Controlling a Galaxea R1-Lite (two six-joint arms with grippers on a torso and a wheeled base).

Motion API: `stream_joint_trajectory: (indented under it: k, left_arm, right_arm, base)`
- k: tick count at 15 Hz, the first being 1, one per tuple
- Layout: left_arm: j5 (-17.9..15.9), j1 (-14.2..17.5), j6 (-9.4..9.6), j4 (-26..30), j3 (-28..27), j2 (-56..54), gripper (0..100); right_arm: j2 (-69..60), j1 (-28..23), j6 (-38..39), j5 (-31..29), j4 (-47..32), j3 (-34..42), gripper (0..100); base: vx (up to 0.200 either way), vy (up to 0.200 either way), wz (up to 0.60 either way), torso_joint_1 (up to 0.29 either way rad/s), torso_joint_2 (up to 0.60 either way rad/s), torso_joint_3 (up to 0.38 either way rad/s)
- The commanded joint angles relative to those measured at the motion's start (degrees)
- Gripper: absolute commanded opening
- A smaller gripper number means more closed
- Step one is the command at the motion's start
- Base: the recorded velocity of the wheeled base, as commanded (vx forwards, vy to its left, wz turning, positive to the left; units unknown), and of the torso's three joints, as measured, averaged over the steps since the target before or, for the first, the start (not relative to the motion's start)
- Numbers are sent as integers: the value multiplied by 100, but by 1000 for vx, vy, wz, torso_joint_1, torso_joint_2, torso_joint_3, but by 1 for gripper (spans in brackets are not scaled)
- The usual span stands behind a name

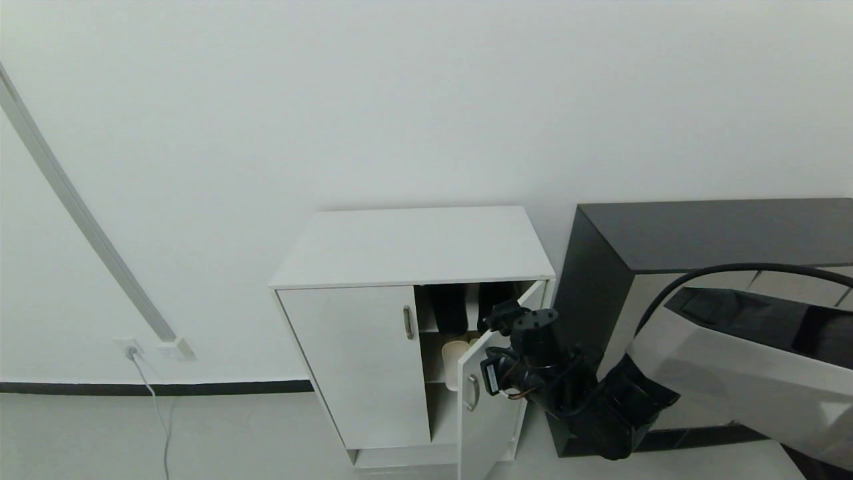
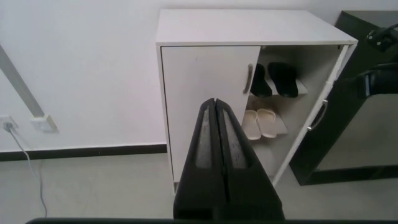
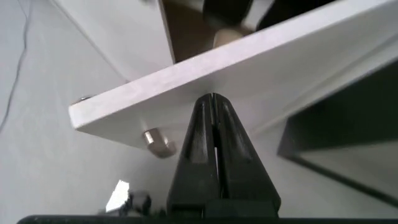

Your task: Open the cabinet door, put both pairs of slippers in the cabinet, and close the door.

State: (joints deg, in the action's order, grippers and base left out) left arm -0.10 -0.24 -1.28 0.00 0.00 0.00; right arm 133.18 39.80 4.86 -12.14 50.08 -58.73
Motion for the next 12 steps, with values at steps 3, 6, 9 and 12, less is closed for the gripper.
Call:
stream_joint_trajectory:
  k: [3, 6, 9, 12]
  left_arm:
    - [1, 7, -4, 0, 0, 9, 0]
    - [1, -2, -4, 0, 0, 0, 0]
    - [1, 7, -4, 0, 0, 9, 0]
    - [1, -2, -4, 0, 0, 0, 0]
  right_arm:
    - [577, -34, -3, -7, 99, -587, 0]
    - [823, -104, 6, -7, 134, -1000, 0]
    - [999, -166, -3, -7, 116, -1386, 0]
    - [1210, -236, -3, -7, 125, -1659, 0]
  base:
    - [0, 0, 0, 0, 0, 0]
    - [0, 0, 0, 0, 0, 0]
    - [0, 0, 0, 0, 0, 0]
    - [0, 0, 0, 0, 0, 0]
